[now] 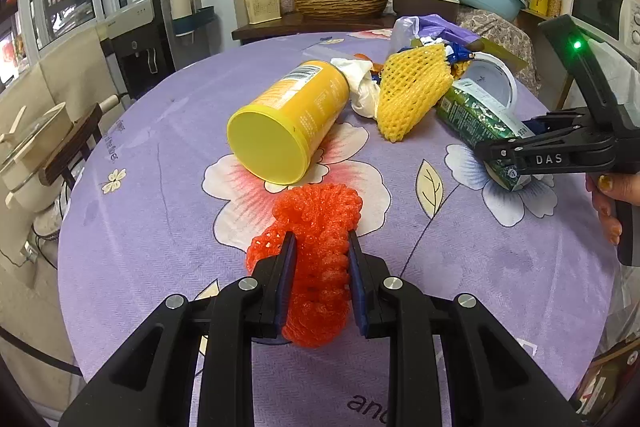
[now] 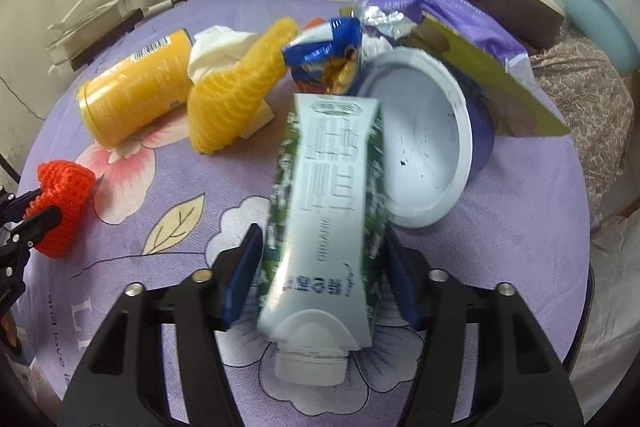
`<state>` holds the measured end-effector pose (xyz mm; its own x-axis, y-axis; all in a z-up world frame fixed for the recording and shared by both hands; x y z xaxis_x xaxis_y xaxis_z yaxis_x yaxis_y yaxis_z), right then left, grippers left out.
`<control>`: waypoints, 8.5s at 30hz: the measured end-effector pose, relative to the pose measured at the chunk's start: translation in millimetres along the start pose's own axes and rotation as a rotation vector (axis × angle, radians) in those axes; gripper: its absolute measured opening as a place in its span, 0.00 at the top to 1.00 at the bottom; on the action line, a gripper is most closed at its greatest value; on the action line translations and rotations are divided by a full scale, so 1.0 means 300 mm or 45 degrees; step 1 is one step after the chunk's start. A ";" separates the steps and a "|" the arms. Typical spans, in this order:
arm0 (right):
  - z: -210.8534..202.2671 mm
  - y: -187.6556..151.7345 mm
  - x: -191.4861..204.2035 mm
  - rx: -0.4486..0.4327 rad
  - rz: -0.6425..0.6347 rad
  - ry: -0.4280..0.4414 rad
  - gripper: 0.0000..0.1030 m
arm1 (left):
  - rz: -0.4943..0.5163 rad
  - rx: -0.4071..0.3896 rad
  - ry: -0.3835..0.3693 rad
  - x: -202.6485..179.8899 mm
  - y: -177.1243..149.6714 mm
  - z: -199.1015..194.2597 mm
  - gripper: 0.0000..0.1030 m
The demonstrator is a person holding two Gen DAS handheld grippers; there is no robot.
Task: Collect trash
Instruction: 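Grasp the orange mesh net with the left tool while the right tool grasps the milk carton, then carry the orange net to the black bin and open the left tool, then lower the milk carton into the bin and open the right tool, then grasp the yellow can with the left tool while the right tool grasps the blue cup, then carry the blue cup over the bin and open the right tool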
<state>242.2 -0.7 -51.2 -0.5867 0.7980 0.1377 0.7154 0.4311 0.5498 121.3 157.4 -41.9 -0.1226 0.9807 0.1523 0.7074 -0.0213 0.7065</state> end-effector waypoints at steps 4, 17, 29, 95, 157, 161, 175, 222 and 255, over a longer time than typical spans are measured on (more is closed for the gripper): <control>0.013 -0.007 -0.007 -0.005 0.028 0.031 0.49 | -0.002 -0.008 -0.003 -0.001 -0.006 -0.005 0.76; -0.107 -0.144 0.048 -0.112 0.006 0.276 0.49 | 0.014 -0.055 -0.040 -0.057 -0.003 -0.074 0.76; -0.353 -0.345 -0.053 -0.369 0.063 0.312 0.49 | 0.137 -0.130 -0.223 -0.286 0.052 -0.169 0.76; -0.381 -0.907 -1.126 -0.409 0.877 -0.304 0.49 | 0.581 0.198 -0.811 -1.710 0.461 0.236 0.24; -0.375 -0.454 -0.772 -0.285 0.415 -0.261 0.25 | 0.336 -0.218 -0.535 -0.753 0.294 -0.074 0.13; -0.407 -0.371 -0.604 -0.351 0.300 -0.141 0.25 | 0.245 -0.200 -0.402 -0.562 0.254 -0.056 0.12; -0.269 -0.128 -0.147 -0.372 0.101 0.107 0.24 | 0.040 -0.158 0.018 -0.023 0.212 0.016 0.10; -0.196 -0.148 -0.160 -0.360 0.118 0.036 0.92 | 0.156 0.178 -0.112 0.054 0.242 0.198 0.37; -0.563 -0.568 -0.580 -0.567 0.348 -0.230 0.92 | 0.335 -0.261 -0.621 -0.881 0.356 -0.096 0.36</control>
<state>158.2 -284.0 -29.8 -0.2992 0.9325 0.2023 0.5803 0.0095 0.8144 209.2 -109.6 13.4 0.4073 0.9124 0.0395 0.5160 -0.2656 0.8144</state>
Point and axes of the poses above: each gripper's, at about its wrist camera, not at the fingertips, and z roughly the way its jaws point, x to its left, y to its top, the point moved 1 cm from there along z, roughly the way its jaws point, and after that the axes turned 9 degrees about y, right-handed, at the moved point
